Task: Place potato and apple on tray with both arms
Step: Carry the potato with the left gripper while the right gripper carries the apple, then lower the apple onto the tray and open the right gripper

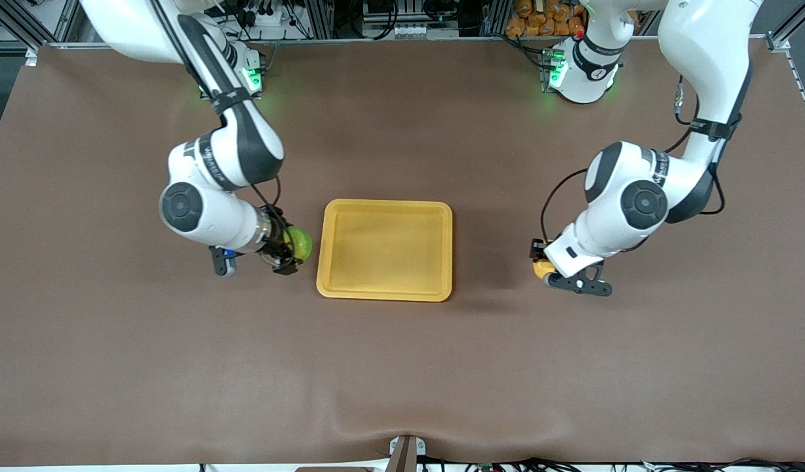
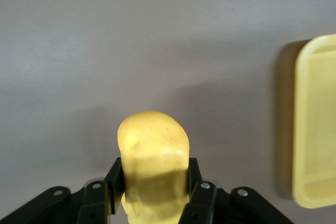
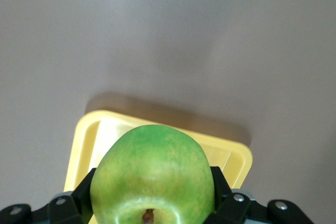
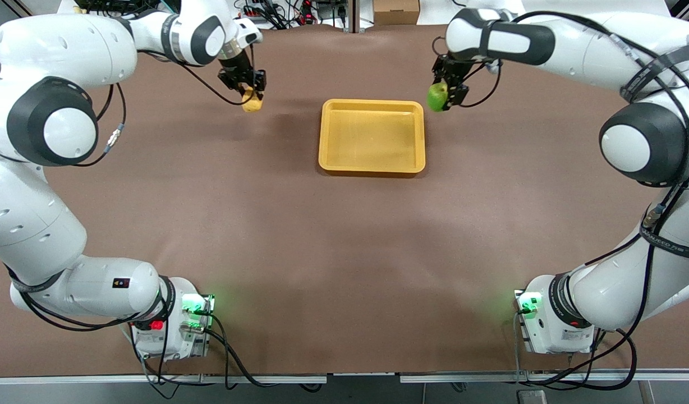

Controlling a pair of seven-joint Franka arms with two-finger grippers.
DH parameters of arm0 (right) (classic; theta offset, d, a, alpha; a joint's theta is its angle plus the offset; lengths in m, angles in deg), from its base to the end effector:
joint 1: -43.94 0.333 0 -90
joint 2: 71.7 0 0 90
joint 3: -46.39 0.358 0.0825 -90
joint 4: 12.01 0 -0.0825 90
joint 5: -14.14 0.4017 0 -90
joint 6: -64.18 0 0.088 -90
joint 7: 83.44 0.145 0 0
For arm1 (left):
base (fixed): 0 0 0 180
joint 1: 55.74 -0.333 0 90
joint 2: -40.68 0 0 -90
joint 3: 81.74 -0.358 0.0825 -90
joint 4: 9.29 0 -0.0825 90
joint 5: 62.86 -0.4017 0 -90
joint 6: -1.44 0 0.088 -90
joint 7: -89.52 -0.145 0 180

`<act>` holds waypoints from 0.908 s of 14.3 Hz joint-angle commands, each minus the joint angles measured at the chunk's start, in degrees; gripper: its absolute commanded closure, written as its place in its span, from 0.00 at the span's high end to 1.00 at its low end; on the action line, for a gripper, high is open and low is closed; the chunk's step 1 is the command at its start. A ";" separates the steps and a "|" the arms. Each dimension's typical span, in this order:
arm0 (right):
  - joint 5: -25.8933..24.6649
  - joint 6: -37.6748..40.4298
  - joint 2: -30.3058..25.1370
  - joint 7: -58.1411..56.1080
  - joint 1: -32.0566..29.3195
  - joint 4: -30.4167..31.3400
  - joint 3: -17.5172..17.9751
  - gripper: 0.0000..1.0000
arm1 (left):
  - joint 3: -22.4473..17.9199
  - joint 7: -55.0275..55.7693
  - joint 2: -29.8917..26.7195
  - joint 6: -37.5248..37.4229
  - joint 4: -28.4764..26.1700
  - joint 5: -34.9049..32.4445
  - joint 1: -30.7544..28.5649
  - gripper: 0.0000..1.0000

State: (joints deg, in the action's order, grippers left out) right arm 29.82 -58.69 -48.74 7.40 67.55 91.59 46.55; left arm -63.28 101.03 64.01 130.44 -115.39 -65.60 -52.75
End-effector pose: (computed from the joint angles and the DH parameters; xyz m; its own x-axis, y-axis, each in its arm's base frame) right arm 0.6029 0.2873 0.3093 0.2263 -0.9496 -0.2169 -0.9648 -0.2491 0.0839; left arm 0.6271 -0.2295 0.3045 0.9842 -0.1771 -0.0034 -0.1761 -0.9803 0.0892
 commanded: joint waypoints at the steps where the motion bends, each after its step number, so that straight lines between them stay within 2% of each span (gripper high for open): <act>1: 1.11 -5.62 0.67 7.22 4.33 2.66 -0.60 0.00 | -0.01 4.47 0.93 -1.38 2.29 0.19 3.25 0.07; 5: 0.85 -10.98 4.19 15.14 7.59 2.75 -0.60 0.00 | 0.08 9.22 2.69 -1.38 4.13 0.28 6.23 0.07; 13: 0.32 -15.64 8.58 17.79 9.61 2.75 -0.86 0.00 | -0.01 25.73 9.45 -1.38 11.60 0.28 15.20 0.07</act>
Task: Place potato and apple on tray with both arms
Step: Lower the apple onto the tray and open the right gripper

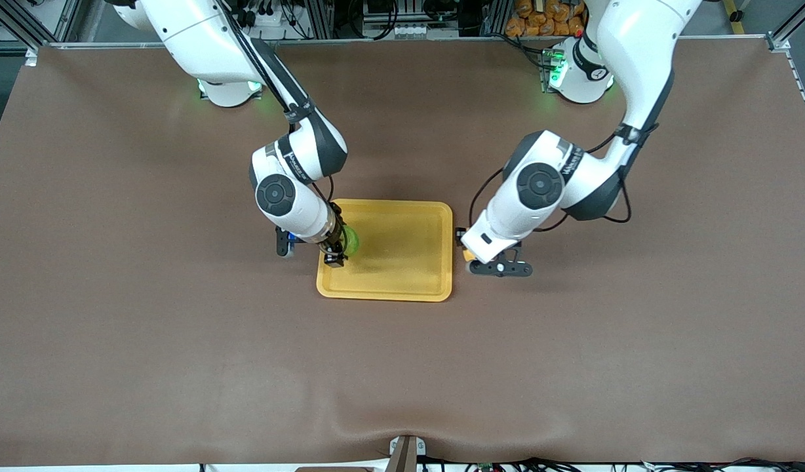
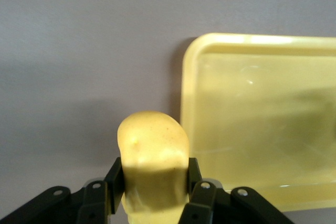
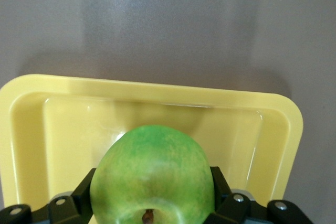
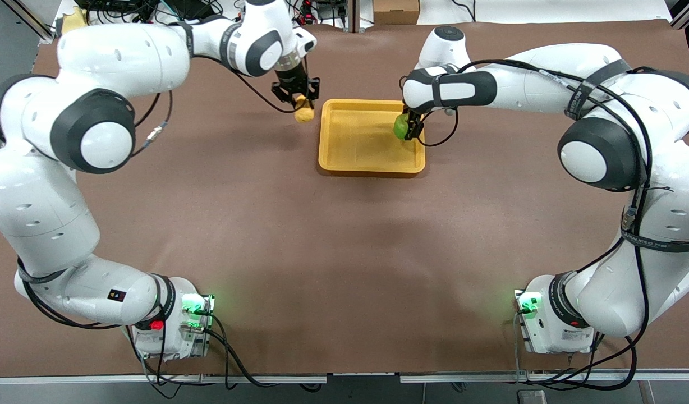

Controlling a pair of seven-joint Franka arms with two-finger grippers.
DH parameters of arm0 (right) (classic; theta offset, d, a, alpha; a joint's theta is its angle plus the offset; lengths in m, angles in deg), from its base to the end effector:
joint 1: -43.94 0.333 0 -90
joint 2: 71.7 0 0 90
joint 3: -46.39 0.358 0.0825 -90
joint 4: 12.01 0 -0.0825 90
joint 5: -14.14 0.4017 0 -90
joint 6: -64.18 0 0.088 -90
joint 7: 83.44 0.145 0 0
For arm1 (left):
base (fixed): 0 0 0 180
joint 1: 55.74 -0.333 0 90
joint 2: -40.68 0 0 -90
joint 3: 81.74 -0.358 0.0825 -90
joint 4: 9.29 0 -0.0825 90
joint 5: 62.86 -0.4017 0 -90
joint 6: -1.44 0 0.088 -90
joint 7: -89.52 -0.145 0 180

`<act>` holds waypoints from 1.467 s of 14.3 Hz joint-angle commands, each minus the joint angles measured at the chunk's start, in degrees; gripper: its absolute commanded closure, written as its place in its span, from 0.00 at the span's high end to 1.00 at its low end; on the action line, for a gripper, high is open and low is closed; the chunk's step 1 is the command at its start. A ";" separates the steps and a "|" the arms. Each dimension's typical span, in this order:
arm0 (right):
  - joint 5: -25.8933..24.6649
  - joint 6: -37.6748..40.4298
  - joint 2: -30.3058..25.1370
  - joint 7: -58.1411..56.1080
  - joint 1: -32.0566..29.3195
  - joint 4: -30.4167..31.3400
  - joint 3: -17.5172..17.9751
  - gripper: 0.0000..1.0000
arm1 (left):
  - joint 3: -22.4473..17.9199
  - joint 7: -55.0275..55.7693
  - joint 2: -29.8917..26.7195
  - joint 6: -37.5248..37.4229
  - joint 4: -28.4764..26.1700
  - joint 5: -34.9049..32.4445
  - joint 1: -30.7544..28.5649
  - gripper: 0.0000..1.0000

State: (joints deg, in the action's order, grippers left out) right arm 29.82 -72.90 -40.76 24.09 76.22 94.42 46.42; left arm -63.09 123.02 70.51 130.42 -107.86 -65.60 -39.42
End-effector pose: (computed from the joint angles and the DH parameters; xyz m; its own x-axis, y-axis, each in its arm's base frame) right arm 0.5662 0.3690 0.2134 0.0490 -0.9846 -0.1677 -0.9950 -0.0628 0.0777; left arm 0.5926 -0.3845 0.2899 0.9992 -0.0140 -0.0362 -0.0095 -0.9926 0.1214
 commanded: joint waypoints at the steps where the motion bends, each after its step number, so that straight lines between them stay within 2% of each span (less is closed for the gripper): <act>1: 0.32 -1.88 1.05 1.10 0.94 -0.08 -0.73 0.00 | -0.46 5.85 4.52 -1.36 5.65 0.28 3.36 0.07; 3: 0.23 -2.06 1.49 1.10 0.86 -0.08 -0.73 0.00 | -0.90 9.03 7.08 -1.27 8.20 0.19 5.56 0.07; 7: -0.04 -2.06 1.93 1.10 0.59 -0.08 -1.00 0.00 | -0.99 9.48 9.11 -0.66 9.62 -2.97 7.94 0.08; 8: -0.04 -2.06 2.28 1.01 0.59 -0.17 -0.91 0.30 | -0.99 9.48 9.28 -0.66 9.79 -3.23 8.03 0.08; 9: -0.30 -2.06 2.54 0.84 0.85 -0.17 -1.00 0.80 | -0.99 9.48 9.90 -0.49 9.88 -3.41 8.21 0.08; 10: -1.87 -1.97 2.81 1.01 0.94 -0.17 -1.00 1.00 | -0.99 9.48 10.42 0.13 9.88 -3.85 8.73 0.08; 14: -3.11 -0.65 1.06 1.36 0.68 -0.78 -0.82 1.00 | -0.99 9.48 12.01 2.15 9.80 -9.72 9.26 0.11; 18: -3.02 13.37 -3.33 0.40 -0.98 -7.01 -0.91 1.00 | -0.99 9.48 13.24 2.77 9.80 -13.77 9.35 0.16; 20: -2.85 19.45 -5.27 0.22 -3.26 -9.74 -0.74 1.00 | -0.99 9.48 13.51 2.86 9.88 -13.96 9.35 0.24; 21: -2.67 21.13 -5.97 0.31 -3.36 -10.53 -0.73 1.00 | -0.99 9.48 13.59 3.12 9.88 -14.05 9.35 0.34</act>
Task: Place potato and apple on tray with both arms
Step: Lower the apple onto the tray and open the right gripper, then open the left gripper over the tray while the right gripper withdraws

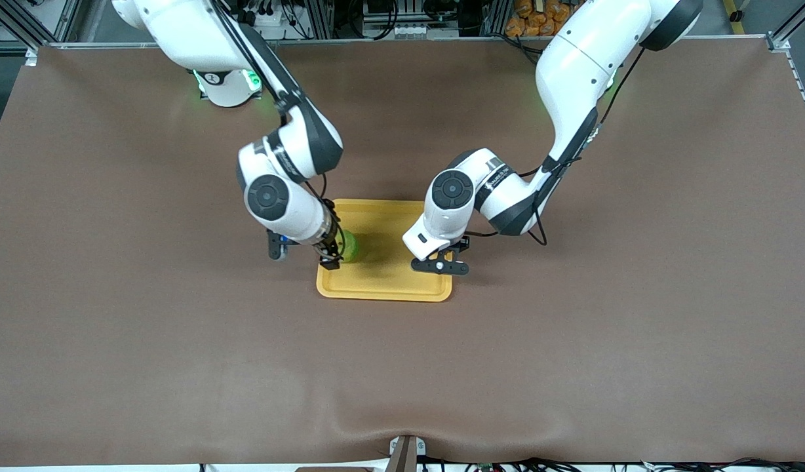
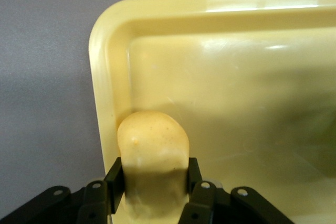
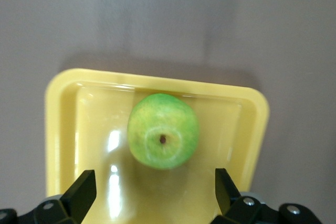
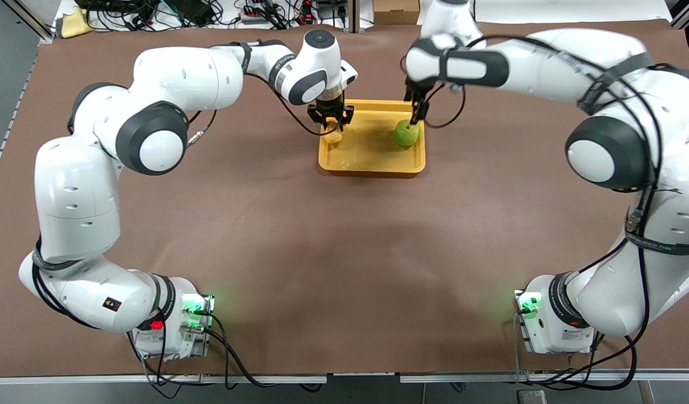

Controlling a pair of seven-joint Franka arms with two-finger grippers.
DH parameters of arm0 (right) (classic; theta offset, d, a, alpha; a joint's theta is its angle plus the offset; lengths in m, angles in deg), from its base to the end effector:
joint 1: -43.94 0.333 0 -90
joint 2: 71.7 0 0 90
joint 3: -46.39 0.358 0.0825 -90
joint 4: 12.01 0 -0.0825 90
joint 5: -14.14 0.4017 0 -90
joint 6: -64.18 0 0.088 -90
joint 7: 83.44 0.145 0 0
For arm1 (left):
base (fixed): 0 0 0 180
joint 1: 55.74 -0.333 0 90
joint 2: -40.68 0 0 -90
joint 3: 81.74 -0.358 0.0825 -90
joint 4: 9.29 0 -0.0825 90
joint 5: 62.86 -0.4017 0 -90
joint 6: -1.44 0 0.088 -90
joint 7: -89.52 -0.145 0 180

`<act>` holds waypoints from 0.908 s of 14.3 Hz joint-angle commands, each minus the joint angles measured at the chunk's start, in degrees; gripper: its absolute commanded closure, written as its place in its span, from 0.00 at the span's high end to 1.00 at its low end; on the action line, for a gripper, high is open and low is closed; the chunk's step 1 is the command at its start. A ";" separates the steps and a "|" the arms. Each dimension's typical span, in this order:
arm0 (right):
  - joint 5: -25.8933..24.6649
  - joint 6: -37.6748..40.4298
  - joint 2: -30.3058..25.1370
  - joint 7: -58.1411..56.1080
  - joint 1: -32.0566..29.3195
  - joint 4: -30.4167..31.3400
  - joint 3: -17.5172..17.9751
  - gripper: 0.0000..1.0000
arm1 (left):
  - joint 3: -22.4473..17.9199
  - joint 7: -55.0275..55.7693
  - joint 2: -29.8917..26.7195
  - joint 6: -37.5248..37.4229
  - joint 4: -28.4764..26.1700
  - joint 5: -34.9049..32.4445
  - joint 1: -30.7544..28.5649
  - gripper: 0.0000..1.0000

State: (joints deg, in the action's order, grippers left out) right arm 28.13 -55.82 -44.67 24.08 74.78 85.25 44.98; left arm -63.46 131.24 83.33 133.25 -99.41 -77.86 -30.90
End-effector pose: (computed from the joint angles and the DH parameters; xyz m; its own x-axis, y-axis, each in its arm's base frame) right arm 0.5929 0.3589 0.3069 0.0679 -0.9857 -0.1544 -0.9863 -0.0897 0.1385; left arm 0.5731 -0.4754 0.2024 0.9933 -0.1147 0.0113 -0.1150 -0.9929 0.0305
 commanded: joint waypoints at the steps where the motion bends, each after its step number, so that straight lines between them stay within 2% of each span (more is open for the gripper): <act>1: -0.89 5.12 -2.86 0.24 -2.01 -1.98 0.70 1.00 | -0.62 1.26 0.77 1.08 1.35 -1.87 0.83 0.64; 2: -0.98 6.34 -3.65 -0.29 -2.18 -2.07 0.62 1.00 | -0.62 1.00 0.77 1.52 1.35 -1.96 0.83 1.00; 6: -0.89 12.93 -7.43 -16.33 -8.67 -1.90 0.62 1.00 | -0.62 0.82 0.16 1.53 1.35 -1.96 0.30 1.00; 9: -0.81 17.77 -9.45 -32.84 -15.35 -1.72 0.62 1.00 | -0.62 1.00 -1.94 0.82 1.35 -1.96 -0.75 1.00; 13: -0.89 19.63 -14.45 -51.57 -23.00 0.65 0.53 1.00 | -0.44 0.47 -9.14 -6.45 1.43 -1.17 -4.61 1.00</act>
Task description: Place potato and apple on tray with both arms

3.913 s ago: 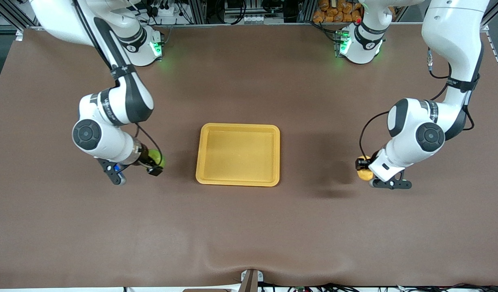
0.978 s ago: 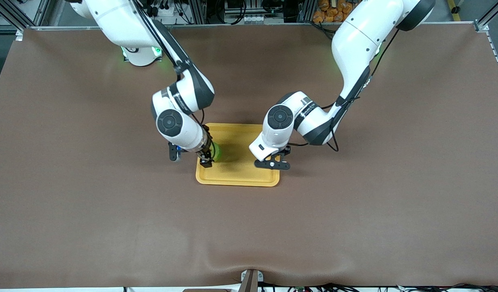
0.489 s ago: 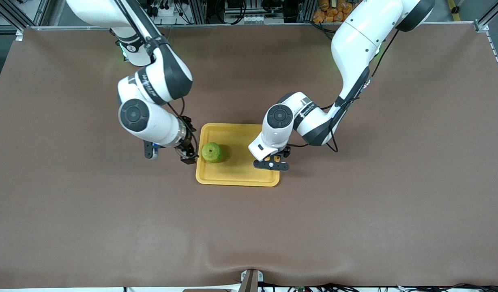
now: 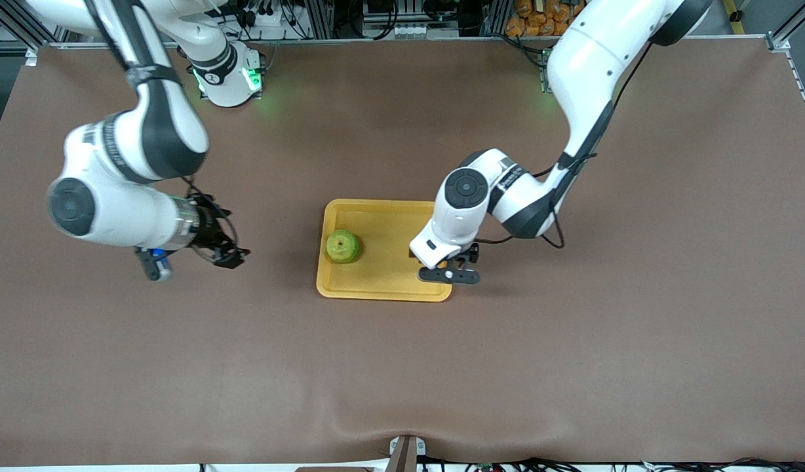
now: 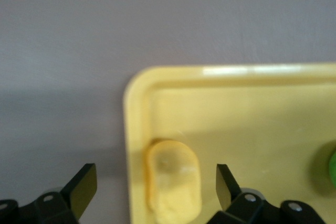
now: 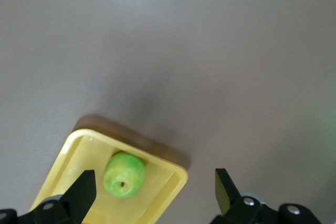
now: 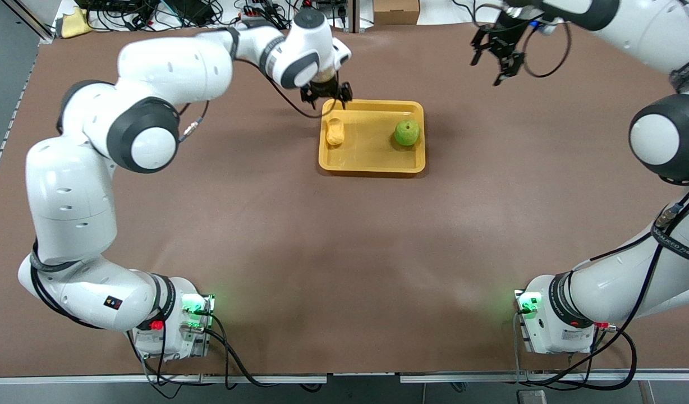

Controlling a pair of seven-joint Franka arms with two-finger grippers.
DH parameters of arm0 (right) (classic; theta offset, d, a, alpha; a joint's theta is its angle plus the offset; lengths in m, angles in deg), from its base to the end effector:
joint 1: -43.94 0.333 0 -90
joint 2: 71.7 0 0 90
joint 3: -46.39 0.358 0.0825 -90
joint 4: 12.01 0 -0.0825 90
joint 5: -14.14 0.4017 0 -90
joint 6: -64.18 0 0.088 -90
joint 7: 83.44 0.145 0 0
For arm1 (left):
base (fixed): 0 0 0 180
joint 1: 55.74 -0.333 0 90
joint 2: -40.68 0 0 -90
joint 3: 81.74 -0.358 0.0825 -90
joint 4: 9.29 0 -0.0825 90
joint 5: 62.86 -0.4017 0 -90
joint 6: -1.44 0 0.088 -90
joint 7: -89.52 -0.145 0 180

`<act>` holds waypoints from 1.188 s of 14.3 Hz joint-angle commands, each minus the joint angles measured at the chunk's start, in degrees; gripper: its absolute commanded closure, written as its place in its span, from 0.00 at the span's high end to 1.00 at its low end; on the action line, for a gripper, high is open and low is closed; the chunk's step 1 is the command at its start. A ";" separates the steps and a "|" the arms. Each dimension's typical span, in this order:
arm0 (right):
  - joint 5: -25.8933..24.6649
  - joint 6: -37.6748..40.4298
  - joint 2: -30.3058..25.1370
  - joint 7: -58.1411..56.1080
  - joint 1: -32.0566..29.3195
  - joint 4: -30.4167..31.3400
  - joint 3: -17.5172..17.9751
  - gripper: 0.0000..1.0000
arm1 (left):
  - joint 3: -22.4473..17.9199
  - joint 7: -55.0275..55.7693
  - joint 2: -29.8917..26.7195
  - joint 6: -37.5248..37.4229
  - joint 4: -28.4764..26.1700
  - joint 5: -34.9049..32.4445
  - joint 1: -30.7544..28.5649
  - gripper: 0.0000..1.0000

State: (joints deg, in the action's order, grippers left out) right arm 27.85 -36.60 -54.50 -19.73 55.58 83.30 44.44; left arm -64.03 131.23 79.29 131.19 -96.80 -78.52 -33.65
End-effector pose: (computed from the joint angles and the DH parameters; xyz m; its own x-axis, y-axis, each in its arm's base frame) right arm 0.6308 0.1399 0.4163 0.4981 -0.8208 -0.2795 -0.8367 -0.5396 0.0935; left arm 0.6165 -0.4459 0.2698 0.9937 -0.0562 0.0970 -0.0603 -0.9974 0.0397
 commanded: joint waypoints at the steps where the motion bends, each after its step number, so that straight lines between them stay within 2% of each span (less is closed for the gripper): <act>1: -0.62 0.41 -5.76 -13.29 -5.65 2.61 1.07 1.00 | 0.57 0.47 -6.69 -6.50 -1.18 -0.43 -3.52 1.00; 5: -1.23 1.90 -9.54 -30.96 -10.49 2.70 0.89 1.00 | 0.75 -0.06 -13.37 -15.38 -1.09 0.36 -8.36 1.00; 7: -2.02 3.74 -11.91 -38.53 -12.33 2.44 0.80 1.00 | 1.01 -0.41 -14.79 -17.16 -1.18 0.63 -10.21 1.00; 11: -9.30 6.20 -16.58 -54.35 -13.58 1.56 0.63 1.00 | 0.57 -0.50 -19.35 -23.47 -0.48 2.21 -12.40 1.00; 12: -10.36 6.99 -16.76 -57.78 -13.58 0.60 0.02 1.00 | 0.83 -0.41 -20.23 -26.27 0.05 2.21 -13.46 1.00; 14: -10.64 9.79 -16.76 -65.60 -12.61 -3.87 -4.01 1.00 | 0.31 -0.50 -21.64 -30.68 1.45 2.12 -14.08 1.00; 17: -10.64 15.16 -16.67 -69.85 -13.66 -7.32 -5.09 1.00 | 0.57 -4.16 -23.57 -32.89 2.52 2.12 -17.33 1.00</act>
State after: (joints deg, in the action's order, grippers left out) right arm 18.14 -24.52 -71.29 -87.18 42.76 78.21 39.38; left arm -63.88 129.91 57.29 100.02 -94.79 -77.22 -49.18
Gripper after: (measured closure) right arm 0.000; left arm 0.000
